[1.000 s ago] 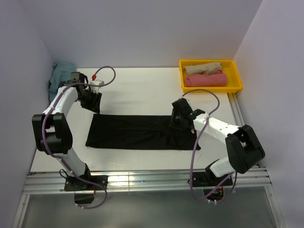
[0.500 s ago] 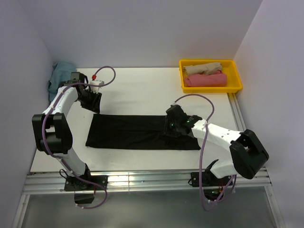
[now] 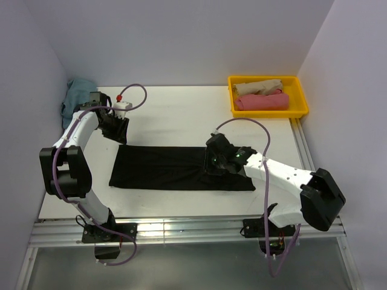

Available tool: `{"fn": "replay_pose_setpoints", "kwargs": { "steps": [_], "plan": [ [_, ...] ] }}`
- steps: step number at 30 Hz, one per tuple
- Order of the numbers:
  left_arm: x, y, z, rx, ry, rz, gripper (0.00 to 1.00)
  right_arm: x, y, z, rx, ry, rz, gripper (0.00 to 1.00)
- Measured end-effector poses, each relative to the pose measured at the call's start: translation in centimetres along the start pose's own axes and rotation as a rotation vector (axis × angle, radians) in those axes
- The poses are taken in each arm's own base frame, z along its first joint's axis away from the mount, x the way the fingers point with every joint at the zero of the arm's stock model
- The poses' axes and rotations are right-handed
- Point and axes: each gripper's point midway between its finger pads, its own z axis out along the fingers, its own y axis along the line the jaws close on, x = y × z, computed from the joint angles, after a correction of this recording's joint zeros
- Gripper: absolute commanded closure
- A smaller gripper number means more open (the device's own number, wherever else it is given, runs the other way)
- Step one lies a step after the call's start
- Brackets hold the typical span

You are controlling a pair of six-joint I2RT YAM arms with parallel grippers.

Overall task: Roll the t-shirts
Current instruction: Fold the tshirt

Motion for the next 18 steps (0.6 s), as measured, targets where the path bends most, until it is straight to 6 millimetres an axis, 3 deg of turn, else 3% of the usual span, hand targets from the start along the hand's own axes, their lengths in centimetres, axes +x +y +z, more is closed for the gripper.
{"fn": "replay_pose_setpoints", "kwargs": {
  "steps": [5, 10, 18],
  "plan": [
    [0.0, 0.0, 0.0, 0.0, 0.0, -0.001, 0.56, -1.8, -0.1, -1.9, 0.009, -0.077, 0.013, 0.64],
    [0.1, 0.0, 0.0, 0.001, 0.001, -0.001, 0.56, -3.1, -3.0, -1.2, 0.11, -0.102, 0.066, 0.66],
    [0.1, 0.0, 0.0, 0.001, 0.001, -0.001, 0.56, 0.9, -7.1, 0.6, 0.216, -0.013, 0.095, 0.68]
  ]
}}
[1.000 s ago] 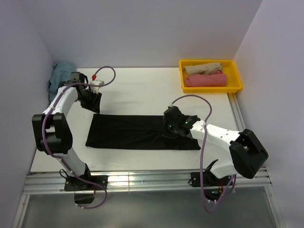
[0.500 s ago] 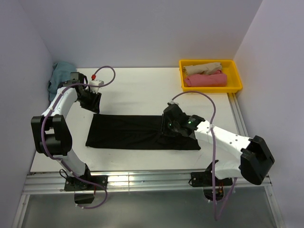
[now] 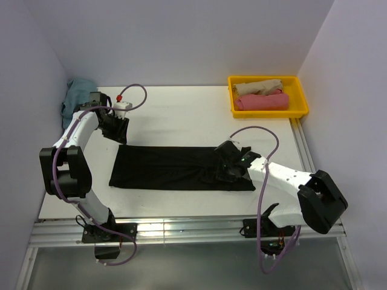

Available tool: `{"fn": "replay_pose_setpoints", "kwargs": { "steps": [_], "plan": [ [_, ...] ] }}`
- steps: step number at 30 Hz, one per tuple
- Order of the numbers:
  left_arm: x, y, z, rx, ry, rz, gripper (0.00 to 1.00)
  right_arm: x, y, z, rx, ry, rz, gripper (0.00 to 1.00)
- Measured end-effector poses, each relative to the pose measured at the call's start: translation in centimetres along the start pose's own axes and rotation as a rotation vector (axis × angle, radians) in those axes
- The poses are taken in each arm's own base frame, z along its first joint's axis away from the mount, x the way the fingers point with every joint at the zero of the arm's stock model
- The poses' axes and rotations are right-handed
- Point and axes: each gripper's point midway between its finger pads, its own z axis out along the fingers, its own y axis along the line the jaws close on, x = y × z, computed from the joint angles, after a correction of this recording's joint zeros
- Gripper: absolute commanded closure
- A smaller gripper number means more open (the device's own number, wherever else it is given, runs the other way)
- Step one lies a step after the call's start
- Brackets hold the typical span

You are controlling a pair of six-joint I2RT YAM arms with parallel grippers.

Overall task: Roll the t-shirts
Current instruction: Fold the tshirt

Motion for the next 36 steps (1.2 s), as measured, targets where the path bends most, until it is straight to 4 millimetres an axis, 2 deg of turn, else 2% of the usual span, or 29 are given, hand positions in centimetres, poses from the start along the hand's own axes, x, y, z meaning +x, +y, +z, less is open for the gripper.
{"fn": "replay_pose_setpoints", "kwargs": {
  "steps": [3, 6, 13, 17, 21, 23, 26, 32, 34, 36],
  "plan": [
    [0.0, 0.0, 0.0, 0.0, 0.0, 0.0, 0.56, 1.7, -0.9, 0.3, 0.007, 0.033, 0.007, 0.69],
    [0.0, 0.0, 0.0, 0.0, 0.0, 0.0, 0.56, 3.0, -1.0, 0.4, -0.009, 0.06, 0.003, 0.69],
    [0.0, 0.0, 0.0, 0.0, 0.0, 0.001, 0.56, 5.0, 1.1, 0.0, -0.076, 0.095, -0.032, 0.68],
    [0.0, 0.0, 0.0, 0.0, -0.001, 0.001, 0.57, 5.4, 1.9, -0.3, -0.1, 0.103, -0.04, 0.68],
    [0.0, 0.0, 0.0, 0.0, -0.001, 0.001, 0.57, 4.6, 2.0, -1.0, -0.102, 0.072, -0.035, 0.68],
    [0.0, 0.0, 0.0, 0.0, -0.001, 0.001, 0.56, 3.8, 2.0, -1.7, -0.109, 0.042, -0.024, 0.67],
    [0.0, 0.0, 0.0, 0.0, -0.001, 0.001, 0.56, 1.2, 1.0, -2.6, -0.11, -0.027, 0.041, 0.67],
    [0.0, 0.0, 0.0, 0.0, -0.001, 0.001, 0.55, -6.7, -4.7, -2.8, 0.035, -0.19, 0.239, 0.66],
    [0.0, 0.0, 0.0, 0.0, -0.001, 0.002, 0.54, -8.7, -6.3, -2.4, 0.093, -0.212, 0.275, 0.65],
    [0.0, 0.0, 0.0, 0.0, -0.001, 0.007, 0.5, -9.9, -7.6, -1.7, 0.141, -0.214, 0.295, 0.58]
  ]
}}
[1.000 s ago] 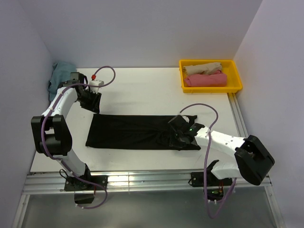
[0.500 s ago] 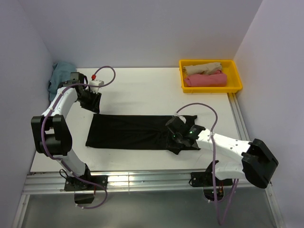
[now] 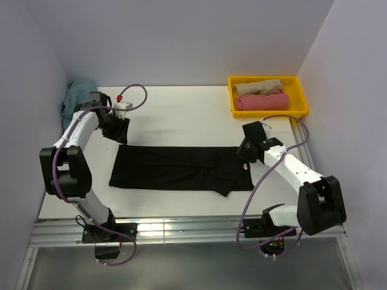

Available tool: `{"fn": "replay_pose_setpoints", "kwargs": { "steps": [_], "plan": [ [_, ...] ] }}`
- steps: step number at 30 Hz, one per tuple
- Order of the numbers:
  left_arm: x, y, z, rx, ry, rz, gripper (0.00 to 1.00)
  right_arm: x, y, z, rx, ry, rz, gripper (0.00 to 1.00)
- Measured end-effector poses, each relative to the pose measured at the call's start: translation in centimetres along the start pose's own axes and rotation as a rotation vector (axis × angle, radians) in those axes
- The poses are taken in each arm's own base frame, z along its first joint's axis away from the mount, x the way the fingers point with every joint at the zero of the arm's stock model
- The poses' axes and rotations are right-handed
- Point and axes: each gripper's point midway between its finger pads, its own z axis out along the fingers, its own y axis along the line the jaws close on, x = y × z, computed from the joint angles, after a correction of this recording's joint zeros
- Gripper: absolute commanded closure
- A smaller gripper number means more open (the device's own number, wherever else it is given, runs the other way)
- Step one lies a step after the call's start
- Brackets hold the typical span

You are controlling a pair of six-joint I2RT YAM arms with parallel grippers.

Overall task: Roll the t-shirts
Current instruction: Fold the tshirt

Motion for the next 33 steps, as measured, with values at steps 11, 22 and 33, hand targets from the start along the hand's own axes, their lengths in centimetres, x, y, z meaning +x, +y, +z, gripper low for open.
{"fn": "replay_pose_setpoints", "kwargs": {
  "steps": [11, 22, 33],
  "plan": [
    [0.3, -0.2, -0.4, -0.001, -0.008, 0.04, 0.46, 1.2, -3.8, 1.9, 0.074, 0.059, -0.026, 0.27],
    [-0.1, -1.0, -1.0, 0.033, -0.05, 0.083, 0.47, 3.5, -5.1, 4.0, 0.124, 0.148, -0.036, 0.32],
    [-0.2, -0.9, -1.0, 0.072, -0.087, 0.089, 0.48, 2.9, -5.0, 4.8, 0.156, 0.138, -0.002, 0.93]
  ]
}}
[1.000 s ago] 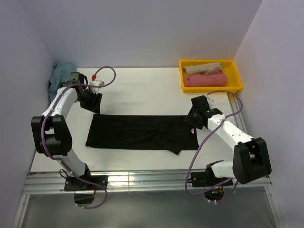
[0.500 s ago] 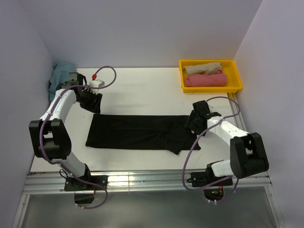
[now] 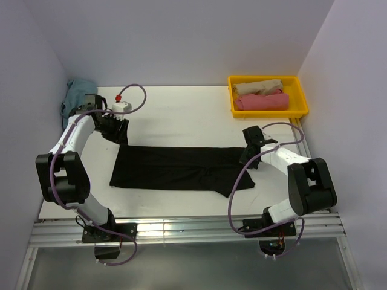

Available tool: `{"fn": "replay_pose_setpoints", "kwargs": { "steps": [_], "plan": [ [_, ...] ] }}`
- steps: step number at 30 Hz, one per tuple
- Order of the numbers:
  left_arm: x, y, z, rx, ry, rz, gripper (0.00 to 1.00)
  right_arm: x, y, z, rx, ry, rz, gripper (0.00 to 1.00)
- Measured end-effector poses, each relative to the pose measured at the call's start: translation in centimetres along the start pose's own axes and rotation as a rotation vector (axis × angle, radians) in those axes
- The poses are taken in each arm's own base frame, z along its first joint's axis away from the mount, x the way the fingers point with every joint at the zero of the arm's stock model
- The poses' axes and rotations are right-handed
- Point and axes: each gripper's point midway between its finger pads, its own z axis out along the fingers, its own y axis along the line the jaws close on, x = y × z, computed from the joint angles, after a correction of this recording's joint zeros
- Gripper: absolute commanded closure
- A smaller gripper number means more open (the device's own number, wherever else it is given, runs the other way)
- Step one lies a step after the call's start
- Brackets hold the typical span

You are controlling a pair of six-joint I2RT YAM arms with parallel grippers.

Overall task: Roll the t-shirts
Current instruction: Fold the tshirt, then roll the tshirt

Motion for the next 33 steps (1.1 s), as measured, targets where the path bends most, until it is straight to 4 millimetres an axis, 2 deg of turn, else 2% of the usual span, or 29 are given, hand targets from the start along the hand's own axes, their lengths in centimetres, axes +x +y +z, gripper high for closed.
{"fn": "replay_pose_setpoints", "kwargs": {
  "steps": [1, 8, 14, 23, 26, 27, 30, 33],
  "plan": [
    [0.0, 0.0, 0.0, 0.003, -0.004, -0.001, 0.48, 0.0, 0.0, 0.0, 0.006, 0.002, 0.004, 0.96],
    [-0.2, -0.3, 0.1, 0.033, -0.025, -0.006, 0.48, -1.0, -1.3, -0.2, 0.11, -0.004, 0.01, 0.97],
    [-0.3, -0.3, 0.0, 0.044, -0.035, -0.006, 0.48, -3.7, -3.2, -0.2, 0.2, -0.032, 0.056, 0.96],
    [0.4, 0.3, 0.7, 0.057, -0.016, -0.032, 0.48, -8.6, -8.8, -0.1, 0.346, -0.081, 0.154, 0.95],
    [0.8, 0.5, 1.4, 0.066, 0.001, -0.045, 0.48, -9.2, -9.9, 0.7, 0.385, -0.065, 0.151, 0.81],
    [1.0, 0.6, 1.6, 0.07, 0.006, -0.048, 0.48, -9.3, -10.1, 1.0, 0.394, -0.055, 0.146, 0.63],
    [1.3, 0.7, 2.3, 0.081, 0.021, -0.058, 0.47, -9.7, -10.2, 1.4, 0.399, -0.044, 0.134, 0.4],
    [1.3, 0.7, 2.7, 0.094, 0.027, -0.067, 0.45, -10.0, -10.1, 1.1, 0.394, -0.054, 0.13, 0.31]
  ]
}}
